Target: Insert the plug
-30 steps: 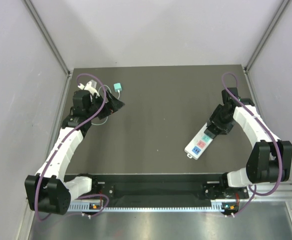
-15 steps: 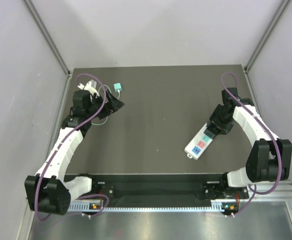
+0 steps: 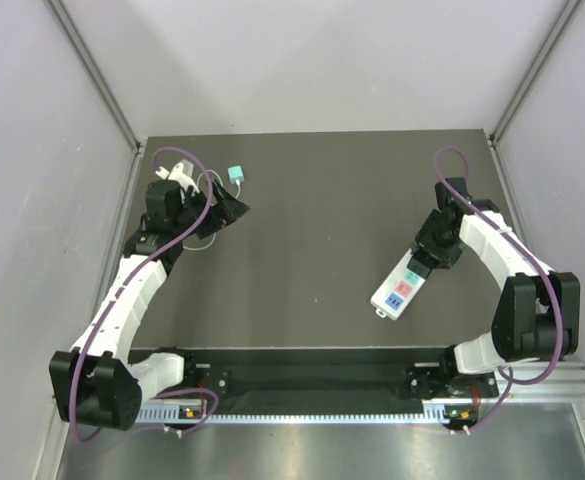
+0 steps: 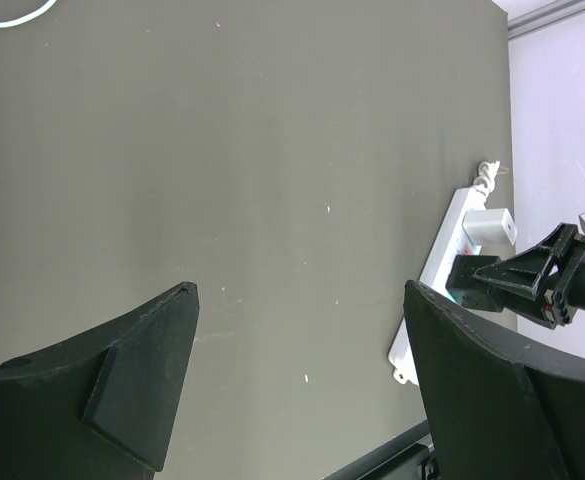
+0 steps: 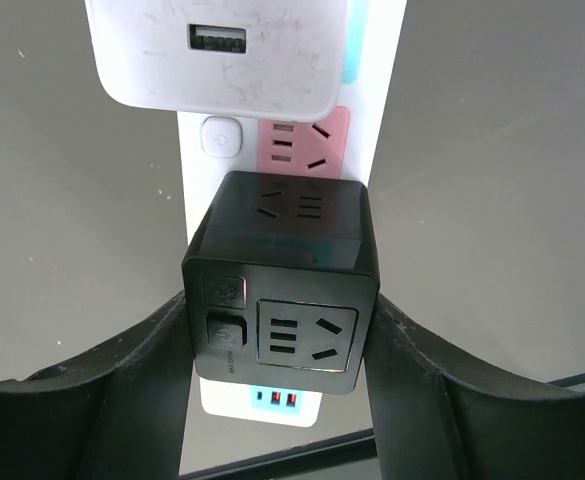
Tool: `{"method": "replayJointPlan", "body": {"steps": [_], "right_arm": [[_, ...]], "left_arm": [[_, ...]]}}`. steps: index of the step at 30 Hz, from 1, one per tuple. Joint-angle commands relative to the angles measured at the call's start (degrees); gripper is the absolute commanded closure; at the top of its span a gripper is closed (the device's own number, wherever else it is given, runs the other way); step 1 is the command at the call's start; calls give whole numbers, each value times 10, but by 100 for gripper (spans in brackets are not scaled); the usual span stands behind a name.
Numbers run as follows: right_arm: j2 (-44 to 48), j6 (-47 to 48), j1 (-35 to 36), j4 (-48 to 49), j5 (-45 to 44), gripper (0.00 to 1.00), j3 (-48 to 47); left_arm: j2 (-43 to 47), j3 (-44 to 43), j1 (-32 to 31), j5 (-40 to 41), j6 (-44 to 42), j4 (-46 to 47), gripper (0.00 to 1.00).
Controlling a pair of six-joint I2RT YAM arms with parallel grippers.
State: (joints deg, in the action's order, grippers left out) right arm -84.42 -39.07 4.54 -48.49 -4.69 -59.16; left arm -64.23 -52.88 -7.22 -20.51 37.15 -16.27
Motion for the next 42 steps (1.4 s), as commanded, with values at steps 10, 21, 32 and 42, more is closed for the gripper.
{"method": "replayJointPlan", "body": {"steps": [10, 21, 32, 42], "right_arm": [[-76, -7, 22, 78, 28, 100, 75], [-83, 29, 18, 60, 64, 69, 24], [4, 38, 15, -1, 55, 28, -41], [92, 67, 15, -43, 24, 7, -53]], "left_arm": [[9, -5, -2, -2, -5, 24, 12], [8, -5, -2, -1, -7, 23, 12], [-2, -6, -6, 5, -10, 19, 12], [-40, -19, -11, 33, -10, 10, 11]]}}
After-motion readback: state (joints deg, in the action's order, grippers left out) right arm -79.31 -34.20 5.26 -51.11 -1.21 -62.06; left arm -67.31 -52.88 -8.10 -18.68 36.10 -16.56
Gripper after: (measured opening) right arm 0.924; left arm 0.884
